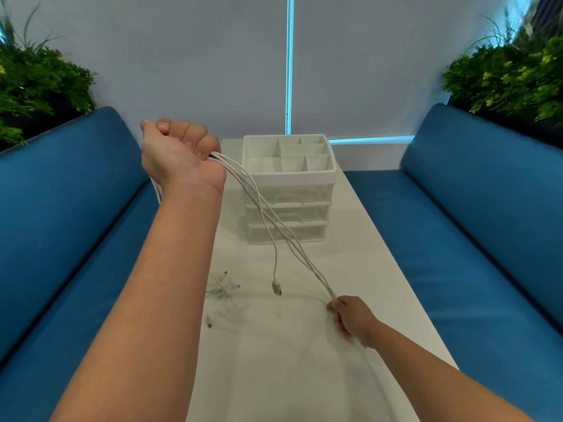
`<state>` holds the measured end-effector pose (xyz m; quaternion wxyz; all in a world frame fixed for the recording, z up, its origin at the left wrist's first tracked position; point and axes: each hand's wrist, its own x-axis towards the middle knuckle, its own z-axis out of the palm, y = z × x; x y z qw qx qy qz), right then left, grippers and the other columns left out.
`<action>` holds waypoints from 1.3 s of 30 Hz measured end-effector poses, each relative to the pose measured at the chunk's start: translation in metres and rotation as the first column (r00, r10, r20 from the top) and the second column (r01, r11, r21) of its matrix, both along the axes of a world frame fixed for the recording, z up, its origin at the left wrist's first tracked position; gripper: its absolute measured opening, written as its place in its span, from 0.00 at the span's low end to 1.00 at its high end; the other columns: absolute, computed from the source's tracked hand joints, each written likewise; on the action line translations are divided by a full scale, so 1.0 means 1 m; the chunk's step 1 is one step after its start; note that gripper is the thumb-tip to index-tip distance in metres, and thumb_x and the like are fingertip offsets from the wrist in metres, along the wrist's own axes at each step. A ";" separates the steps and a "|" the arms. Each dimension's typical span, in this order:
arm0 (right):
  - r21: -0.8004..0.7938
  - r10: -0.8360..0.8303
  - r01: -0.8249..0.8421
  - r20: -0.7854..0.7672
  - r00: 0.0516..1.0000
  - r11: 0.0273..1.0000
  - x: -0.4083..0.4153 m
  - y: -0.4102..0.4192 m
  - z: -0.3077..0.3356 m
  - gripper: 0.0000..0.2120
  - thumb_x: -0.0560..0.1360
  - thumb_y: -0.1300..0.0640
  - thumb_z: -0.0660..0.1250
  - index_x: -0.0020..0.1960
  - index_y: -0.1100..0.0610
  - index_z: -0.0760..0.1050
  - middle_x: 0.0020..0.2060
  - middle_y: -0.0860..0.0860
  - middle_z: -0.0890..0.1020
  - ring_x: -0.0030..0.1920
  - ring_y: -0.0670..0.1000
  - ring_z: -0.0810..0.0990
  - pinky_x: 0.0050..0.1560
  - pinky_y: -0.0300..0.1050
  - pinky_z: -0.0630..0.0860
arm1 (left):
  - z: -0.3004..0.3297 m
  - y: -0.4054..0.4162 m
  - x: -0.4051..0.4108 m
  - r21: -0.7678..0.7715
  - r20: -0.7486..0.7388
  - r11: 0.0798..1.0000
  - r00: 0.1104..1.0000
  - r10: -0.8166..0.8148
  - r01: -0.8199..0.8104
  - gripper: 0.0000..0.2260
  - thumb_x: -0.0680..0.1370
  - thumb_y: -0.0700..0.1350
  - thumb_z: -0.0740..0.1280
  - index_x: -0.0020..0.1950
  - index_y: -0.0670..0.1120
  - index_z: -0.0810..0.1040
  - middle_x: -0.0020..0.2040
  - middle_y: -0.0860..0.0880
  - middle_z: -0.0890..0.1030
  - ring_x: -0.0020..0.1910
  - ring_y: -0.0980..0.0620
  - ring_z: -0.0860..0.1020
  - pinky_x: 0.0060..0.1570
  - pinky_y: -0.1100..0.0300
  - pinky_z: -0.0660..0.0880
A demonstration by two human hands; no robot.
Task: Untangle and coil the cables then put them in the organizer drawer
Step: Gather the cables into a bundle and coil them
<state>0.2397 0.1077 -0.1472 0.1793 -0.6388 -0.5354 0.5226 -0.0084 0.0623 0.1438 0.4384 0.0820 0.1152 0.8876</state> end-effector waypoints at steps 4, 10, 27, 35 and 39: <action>-0.041 -0.063 0.066 0.089 0.994 0.997 0.006 -0.002 -0.002 0.24 0.81 0.43 0.55 0.36 0.60 0.74 0.22 0.53 0.72 0.22 0.52 0.69 0.24 0.38 0.66 | 0.000 0.002 0.000 -0.002 -0.004 1.000 1.000 0.003 -0.003 0.21 0.85 0.49 0.52 0.33 0.47 0.64 0.26 0.53 0.59 0.21 0.56 0.56 0.17 0.65 0.53; -0.128 -0.082 0.106 0.183 0.980 0.986 0.003 0.002 -0.004 0.25 0.80 0.40 0.56 0.33 0.57 0.67 0.29 0.52 0.71 0.27 0.50 0.66 0.27 0.39 0.62 | -0.006 0.003 0.009 -0.020 -0.020 1.000 1.000 -0.020 0.019 0.21 0.85 0.50 0.51 0.33 0.47 0.65 0.26 0.53 0.60 0.21 0.56 0.57 0.17 0.64 0.54; -0.073 -0.007 0.025 0.225 0.974 0.997 -0.004 0.007 0.002 0.19 0.82 0.53 0.56 0.32 0.54 0.65 0.31 0.51 0.69 0.27 0.49 0.64 0.25 0.39 0.61 | 0.001 0.000 0.007 0.011 -0.034 1.000 0.999 0.009 -0.009 0.21 0.86 0.49 0.51 0.33 0.46 0.64 0.25 0.53 0.59 0.21 0.56 0.56 0.17 0.65 0.53; 0.200 0.231 -0.293 0.283 0.931 0.935 0.008 0.000 0.000 0.13 0.83 0.54 0.54 0.40 0.50 0.70 0.41 0.49 0.76 0.47 0.53 0.75 0.49 0.44 0.70 | 0.016 0.001 -0.008 0.097 -0.005 0.995 0.999 0.033 -0.032 0.21 0.86 0.50 0.50 0.33 0.47 0.63 0.25 0.53 0.59 0.20 0.56 0.56 0.17 0.66 0.53; 0.107 0.325 -0.481 0.608 0.724 0.870 -0.011 -0.001 0.010 0.19 0.81 0.58 0.53 0.71 0.51 0.67 0.63 0.53 0.73 0.66 0.57 0.69 0.67 0.52 0.61 | 0.015 -0.001 -0.006 0.085 -0.010 0.996 0.999 0.035 -0.035 0.21 0.86 0.49 0.51 0.33 0.47 0.63 0.24 0.53 0.59 0.20 0.56 0.56 0.17 0.66 0.53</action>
